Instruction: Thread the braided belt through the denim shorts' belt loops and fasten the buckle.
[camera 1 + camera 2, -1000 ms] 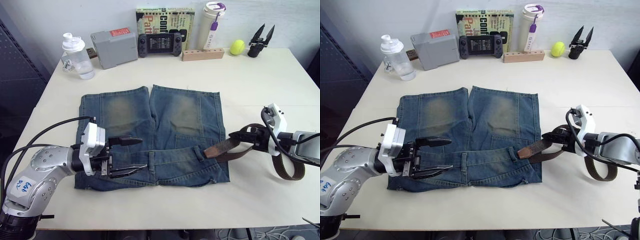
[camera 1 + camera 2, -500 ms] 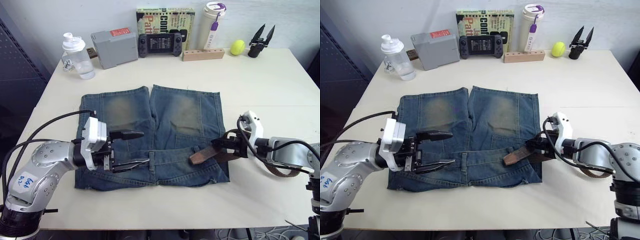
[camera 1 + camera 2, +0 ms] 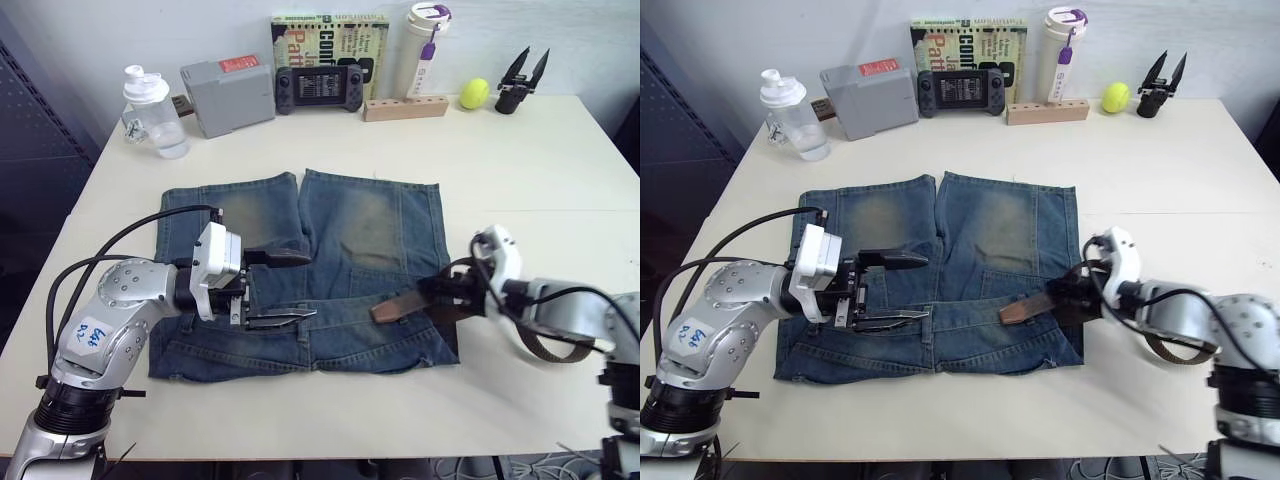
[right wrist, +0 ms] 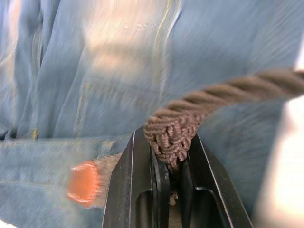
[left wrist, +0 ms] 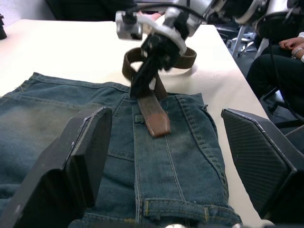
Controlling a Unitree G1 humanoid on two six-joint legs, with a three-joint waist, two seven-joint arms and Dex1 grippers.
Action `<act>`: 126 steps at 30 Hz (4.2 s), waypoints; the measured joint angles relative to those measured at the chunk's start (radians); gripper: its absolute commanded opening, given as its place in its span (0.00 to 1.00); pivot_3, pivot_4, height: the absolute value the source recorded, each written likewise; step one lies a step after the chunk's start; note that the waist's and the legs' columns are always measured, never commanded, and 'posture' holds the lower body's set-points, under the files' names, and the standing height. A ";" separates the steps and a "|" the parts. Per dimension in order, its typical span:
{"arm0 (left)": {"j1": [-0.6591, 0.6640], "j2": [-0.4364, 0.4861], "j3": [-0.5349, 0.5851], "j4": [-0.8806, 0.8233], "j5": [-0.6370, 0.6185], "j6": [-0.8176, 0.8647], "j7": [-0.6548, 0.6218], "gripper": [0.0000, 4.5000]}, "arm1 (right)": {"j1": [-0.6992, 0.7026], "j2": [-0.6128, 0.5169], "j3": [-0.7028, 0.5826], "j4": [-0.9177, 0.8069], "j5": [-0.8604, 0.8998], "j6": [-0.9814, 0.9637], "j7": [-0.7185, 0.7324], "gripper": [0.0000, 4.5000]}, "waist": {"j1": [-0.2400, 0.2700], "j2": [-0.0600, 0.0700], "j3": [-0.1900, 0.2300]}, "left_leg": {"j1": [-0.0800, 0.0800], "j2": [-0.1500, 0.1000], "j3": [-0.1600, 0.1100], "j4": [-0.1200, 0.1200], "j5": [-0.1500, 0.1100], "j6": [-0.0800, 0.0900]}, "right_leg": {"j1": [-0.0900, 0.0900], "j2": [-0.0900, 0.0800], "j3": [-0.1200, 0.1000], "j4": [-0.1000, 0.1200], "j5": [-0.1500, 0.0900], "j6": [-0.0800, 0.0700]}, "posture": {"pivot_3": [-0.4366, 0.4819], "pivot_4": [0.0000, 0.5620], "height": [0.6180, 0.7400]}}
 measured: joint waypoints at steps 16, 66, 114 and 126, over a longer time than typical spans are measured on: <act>0.033 -0.011 0.005 -0.004 0.000 0.003 0.009 0.89 | 0.011 -0.119 -0.015 -0.148 0.106 -0.016 -0.085 0.00 | 0.001 -0.001 0.000 | -0.001 0.001 -0.001 0.000 0.000 0.000 | 0.000 0.000 0.000 0.000 0.000 0.000 | 0.48 0.27 0.88; -0.205 -0.203 -0.372 0.390 0.631 -0.565 0.007 0.89 | 0.254 0.170 0.193 -0.188 0.196 -0.288 -0.192 0.00 | 0.002 -0.001 0.000 | -0.001 0.001 -0.002 0.001 0.000 0.000 | 0.000 0.001 -0.001 0.000 0.000 0.000 | 0.48 0.27 0.88; -0.306 -0.284 -0.424 0.500 0.801 -0.743 0.047 0.14 | 0.443 -0.091 -0.069 -0.319 0.251 -0.218 0.050 0.99 | 0.010 -0.002 0.000 | -0.002 0.003 -0.003 0.004 -0.001 0.003 | 0.001 -0.002 -0.002 0.000 0.000 0.000 | 0.48 0.27 0.88; -0.312 -0.295 -0.428 0.501 0.800 -0.733 0.049 0.14 | 0.703 -0.264 -0.071 -0.706 -0.510 -0.444 0.734 0.99 | 0.030 -0.003 0.001 | -0.001 -0.001 -0.008 0.006 -0.002 0.005 | 0.002 -0.002 0.000 0.000 0.002 0.003 | 0.48 0.27 0.88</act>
